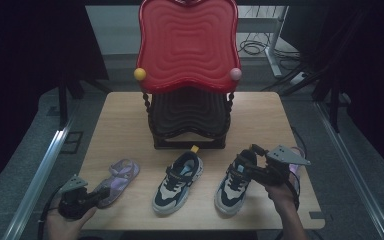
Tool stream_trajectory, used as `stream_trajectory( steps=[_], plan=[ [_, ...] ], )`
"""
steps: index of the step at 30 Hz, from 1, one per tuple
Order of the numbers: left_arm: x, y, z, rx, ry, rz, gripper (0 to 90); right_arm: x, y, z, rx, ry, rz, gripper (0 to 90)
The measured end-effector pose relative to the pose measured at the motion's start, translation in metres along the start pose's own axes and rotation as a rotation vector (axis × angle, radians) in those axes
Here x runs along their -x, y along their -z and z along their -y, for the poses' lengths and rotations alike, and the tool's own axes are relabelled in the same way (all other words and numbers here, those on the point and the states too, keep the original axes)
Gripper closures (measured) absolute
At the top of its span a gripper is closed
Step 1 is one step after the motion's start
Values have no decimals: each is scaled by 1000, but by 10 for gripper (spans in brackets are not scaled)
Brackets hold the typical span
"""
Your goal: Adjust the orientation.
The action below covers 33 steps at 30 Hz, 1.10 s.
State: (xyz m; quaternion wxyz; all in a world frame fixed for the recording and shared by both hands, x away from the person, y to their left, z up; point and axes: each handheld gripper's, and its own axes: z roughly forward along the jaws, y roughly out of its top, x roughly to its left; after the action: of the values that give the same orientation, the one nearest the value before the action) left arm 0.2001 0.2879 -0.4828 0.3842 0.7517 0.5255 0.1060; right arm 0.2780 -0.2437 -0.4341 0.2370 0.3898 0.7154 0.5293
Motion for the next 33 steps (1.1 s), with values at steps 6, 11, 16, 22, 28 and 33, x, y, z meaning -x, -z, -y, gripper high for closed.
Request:
stream_trajectory(
  steps=[6,11,16,22,28,33],
  plan=[
    [4,-16,6,-61,-9,13,900,-1,-1,1,-8,-2,4,327],
    [3,-28,11,-105,-1,7,900,-2,-4,2,-28,9,10,326],
    [2,-33,15,-120,4,-25,900,-6,-5,2,-32,21,8,326],
    [-3,-36,15,-120,17,-28,900,-5,-5,2,-34,19,14,326],
    [-5,-36,12,-130,18,-25,900,-3,-6,3,-39,10,28,326],
    [-5,-35,13,-131,16,-33,900,-5,-4,2,-34,19,30,326]
  ],
)
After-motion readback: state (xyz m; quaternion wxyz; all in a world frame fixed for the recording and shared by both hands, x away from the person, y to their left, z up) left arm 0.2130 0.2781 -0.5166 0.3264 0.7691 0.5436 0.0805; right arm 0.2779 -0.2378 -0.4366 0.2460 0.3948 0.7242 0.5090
